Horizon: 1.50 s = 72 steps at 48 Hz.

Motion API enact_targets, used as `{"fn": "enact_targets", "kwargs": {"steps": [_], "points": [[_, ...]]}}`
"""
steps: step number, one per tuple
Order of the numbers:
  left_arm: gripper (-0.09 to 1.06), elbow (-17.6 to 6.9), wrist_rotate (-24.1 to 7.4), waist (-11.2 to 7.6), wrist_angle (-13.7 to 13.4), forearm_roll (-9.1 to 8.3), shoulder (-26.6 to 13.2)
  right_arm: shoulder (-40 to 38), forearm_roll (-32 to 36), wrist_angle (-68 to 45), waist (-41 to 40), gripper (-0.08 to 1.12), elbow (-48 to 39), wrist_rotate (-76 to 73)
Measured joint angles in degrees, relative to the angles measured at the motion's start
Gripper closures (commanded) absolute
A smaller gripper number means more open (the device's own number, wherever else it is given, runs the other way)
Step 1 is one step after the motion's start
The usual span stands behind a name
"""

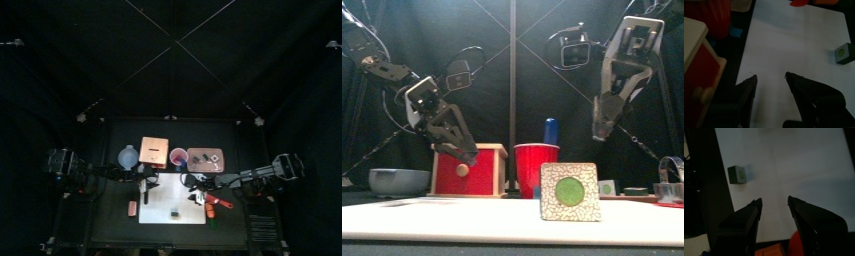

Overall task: Place sushi on board then cut the sushi with the knife then place the pieces on the plate
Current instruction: Place the 4 sushi pieces on the plate

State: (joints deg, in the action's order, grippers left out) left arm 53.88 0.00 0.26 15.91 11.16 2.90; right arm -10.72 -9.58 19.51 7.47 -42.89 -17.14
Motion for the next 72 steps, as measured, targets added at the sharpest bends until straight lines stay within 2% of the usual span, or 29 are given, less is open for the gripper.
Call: {"fn": "enact_targets", "kwargs": {"steps": [20, 46, 55, 64, 72], "points": [[0.11, -0.09, 0.09, 0.0, 0.0, 0.35, 0.0, 13.01, 1.23, 0.26, 7.38, 0.22, 11.78, 0.0], [0.11, -0.09, -0.09, -0.09, 0.0, 0.35, 0.0, 22.76, 1.58, 2.81, 9.23, 0.22, 18.28, 0.09], [0.11, -0.09, -0.09, -0.18, 0.0, 0.35, -0.09, 24.96, 2.55, 3.69, 9.23, 0.27, 20.48, 0.09], [0.11, -0.09, -0.09, -0.18, 0.0, 0.35, -0.09, 25.14, 3.6, 4.48, 9.05, 0.41, 20.83, 0.09], [0.11, 0.09, -0.09, -0.18, 0.0, 0.35, 0.0, 24.79, 3.69, 4.57, 8.79, 0.42, 20.39, 0.0]]}}
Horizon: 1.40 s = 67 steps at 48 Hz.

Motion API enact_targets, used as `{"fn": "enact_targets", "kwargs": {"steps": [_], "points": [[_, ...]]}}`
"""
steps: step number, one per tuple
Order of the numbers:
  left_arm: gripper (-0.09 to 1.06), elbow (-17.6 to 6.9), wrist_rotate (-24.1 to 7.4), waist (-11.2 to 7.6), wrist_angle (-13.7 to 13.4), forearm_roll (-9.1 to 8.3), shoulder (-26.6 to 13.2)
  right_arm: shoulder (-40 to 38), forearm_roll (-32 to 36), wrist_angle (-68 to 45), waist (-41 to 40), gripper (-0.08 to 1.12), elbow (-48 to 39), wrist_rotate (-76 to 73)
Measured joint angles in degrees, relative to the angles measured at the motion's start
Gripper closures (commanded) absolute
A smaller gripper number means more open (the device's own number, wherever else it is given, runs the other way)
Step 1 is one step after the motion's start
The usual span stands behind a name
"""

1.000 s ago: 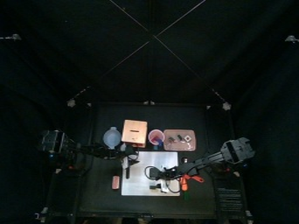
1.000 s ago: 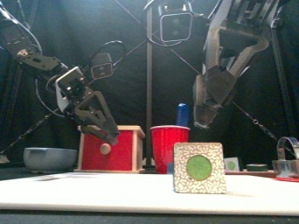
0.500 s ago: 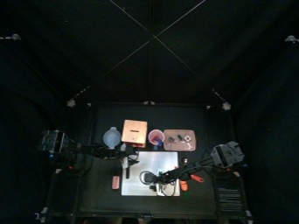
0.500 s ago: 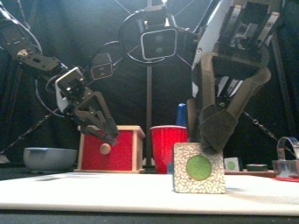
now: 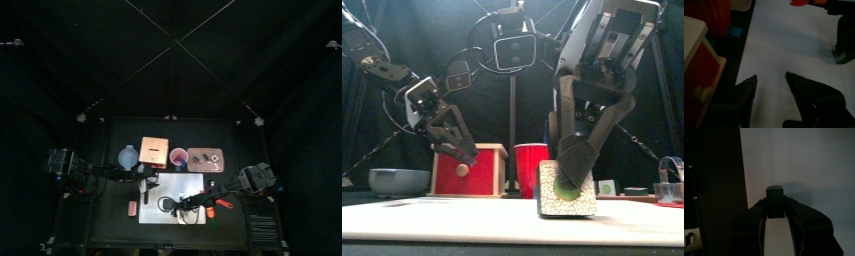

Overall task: Place sushi on board then cut the sushi with the knife then place the pieces on the plate
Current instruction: Place the 4 sushi pieces on the plate

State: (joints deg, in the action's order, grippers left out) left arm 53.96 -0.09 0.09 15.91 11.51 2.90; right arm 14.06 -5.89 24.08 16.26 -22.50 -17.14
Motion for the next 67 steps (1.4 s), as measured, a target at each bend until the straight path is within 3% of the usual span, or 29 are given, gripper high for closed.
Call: {"fn": "enact_targets", "kwargs": {"steps": [8, 23, 36, 51, 67], "points": [[0.11, 0.09, 0.0, 0.0, 0.09, 0.0, -0.09, -4.57, 0.0, -0.26, -1.93, 0.42, -4.13, -0.26], [0.11, 0.09, 0.0, 0.0, 0.0, 0.0, -0.09, -19.6, 0.26, -0.09, -13.71, 0.42, -17.58, -0.18], [0.11, 0.09, 0.0, 0.0, 0.0, 0.09, -0.09, -29.36, 7.03, 5.8, -25.31, 0.42, -24.7, -0.18], [0.11, 0.09, 0.0, 0.18, 0.09, 0.09, -0.09, -31.2, 15.12, 10.99, -34.45, 0.42, -27.25, 0.26], [0.11, 0.09, 0.09, 0.26, 0.0, 0.53, -0.09, -31.03, 15.56, 8.7, -38.58, 0.32, -31.2, -0.18]]}}
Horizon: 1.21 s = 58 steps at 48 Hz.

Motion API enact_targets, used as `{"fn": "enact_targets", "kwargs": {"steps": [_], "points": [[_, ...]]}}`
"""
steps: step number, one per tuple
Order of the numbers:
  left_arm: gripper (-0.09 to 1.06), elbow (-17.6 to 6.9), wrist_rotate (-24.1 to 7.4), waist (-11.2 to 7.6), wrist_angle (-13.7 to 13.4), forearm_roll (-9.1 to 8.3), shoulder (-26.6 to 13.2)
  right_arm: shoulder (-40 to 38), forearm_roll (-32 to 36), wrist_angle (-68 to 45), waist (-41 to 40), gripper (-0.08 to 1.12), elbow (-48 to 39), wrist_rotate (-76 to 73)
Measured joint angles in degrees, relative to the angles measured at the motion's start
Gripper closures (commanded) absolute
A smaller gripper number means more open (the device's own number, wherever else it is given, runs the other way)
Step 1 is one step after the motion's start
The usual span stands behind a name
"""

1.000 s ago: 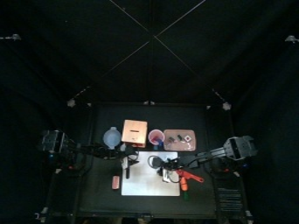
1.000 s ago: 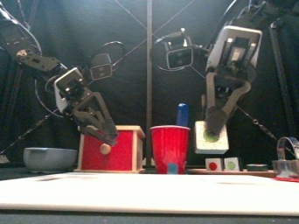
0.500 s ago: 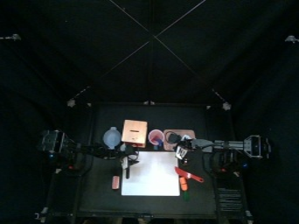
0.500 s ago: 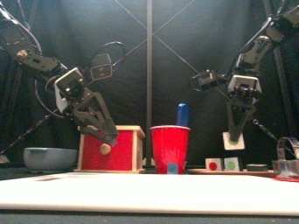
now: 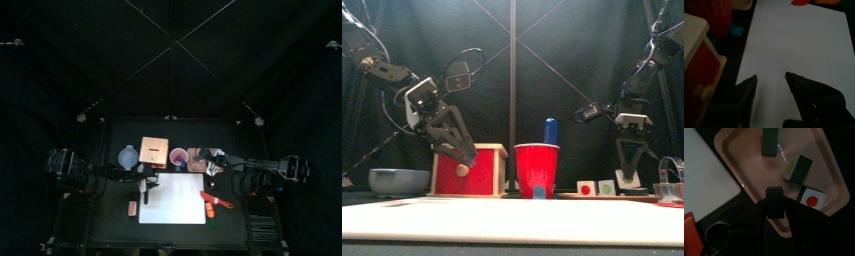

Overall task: Place sushi on board then cut the sushi with the knife then place the pieces on the plate
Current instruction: Place the 4 sushi pieces on the plate

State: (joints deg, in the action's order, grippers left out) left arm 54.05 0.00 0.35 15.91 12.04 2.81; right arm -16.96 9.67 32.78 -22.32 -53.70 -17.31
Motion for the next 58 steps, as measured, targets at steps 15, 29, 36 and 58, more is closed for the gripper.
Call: {"fn": "enact_targets", "kwargs": {"steps": [15, 29, 36, 58], "points": [[0.11, 0.0, -0.09, 0.09, 0.0, 1.14, 0.0, 0.62, -0.88, -4.66, -1.76, 0.19, -1.76, 0.26], [0.11, 0.0, 0.0, 0.0, 0.0, 1.49, 0.0, -2.64, -0.7, -4.75, -1.76, 0.19, -1.76, 0.44], [0.11, 0.0, 0.0, 0.0, 0.09, 1.49, 0.0, -6.59, -0.97, -4.75, -1.49, 0.19, -1.76, 0.26], [0.11, -0.09, 0.09, -0.18, 0.0, 2.29, 0.0, -16.87, -2.64, -4.92, 4.83, 0.19, -3.16, 0.18]]}}
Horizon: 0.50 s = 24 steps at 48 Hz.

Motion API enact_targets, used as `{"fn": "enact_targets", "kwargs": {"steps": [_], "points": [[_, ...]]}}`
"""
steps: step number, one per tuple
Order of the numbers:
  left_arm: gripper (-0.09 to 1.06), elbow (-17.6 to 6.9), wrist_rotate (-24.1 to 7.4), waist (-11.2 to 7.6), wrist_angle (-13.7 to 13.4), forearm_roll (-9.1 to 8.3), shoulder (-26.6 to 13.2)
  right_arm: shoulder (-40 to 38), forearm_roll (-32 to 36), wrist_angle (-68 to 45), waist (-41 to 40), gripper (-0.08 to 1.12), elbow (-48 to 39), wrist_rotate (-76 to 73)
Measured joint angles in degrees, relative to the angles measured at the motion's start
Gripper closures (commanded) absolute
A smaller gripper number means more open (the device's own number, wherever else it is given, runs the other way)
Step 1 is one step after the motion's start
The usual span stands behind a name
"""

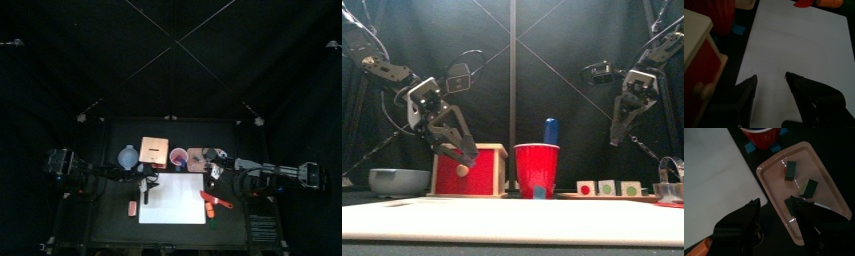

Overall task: Place sushi on board then cut the sushi with the knife then place the pieces on the plate
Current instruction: Place the 4 sushi pieces on the plate

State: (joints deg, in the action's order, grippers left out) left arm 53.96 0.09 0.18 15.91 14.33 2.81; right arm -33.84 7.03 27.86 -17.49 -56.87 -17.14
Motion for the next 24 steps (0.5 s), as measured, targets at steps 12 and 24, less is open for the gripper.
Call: {"fn": "enact_targets", "kwargs": {"steps": [12, 24], "points": [[0.11, -0.09, 0.0, 0.0, 0.0, 1.32, 0.0, 0.0, 0.26, -0.35, -0.09, 0.19, -2.46, 0.09], [0.11, 0.7, -0.09, 0.0, 0.0, 1.67, -0.09, 0.0, 0.26, -0.79, -0.44, 0.19, -3.16, 0.09]]}}
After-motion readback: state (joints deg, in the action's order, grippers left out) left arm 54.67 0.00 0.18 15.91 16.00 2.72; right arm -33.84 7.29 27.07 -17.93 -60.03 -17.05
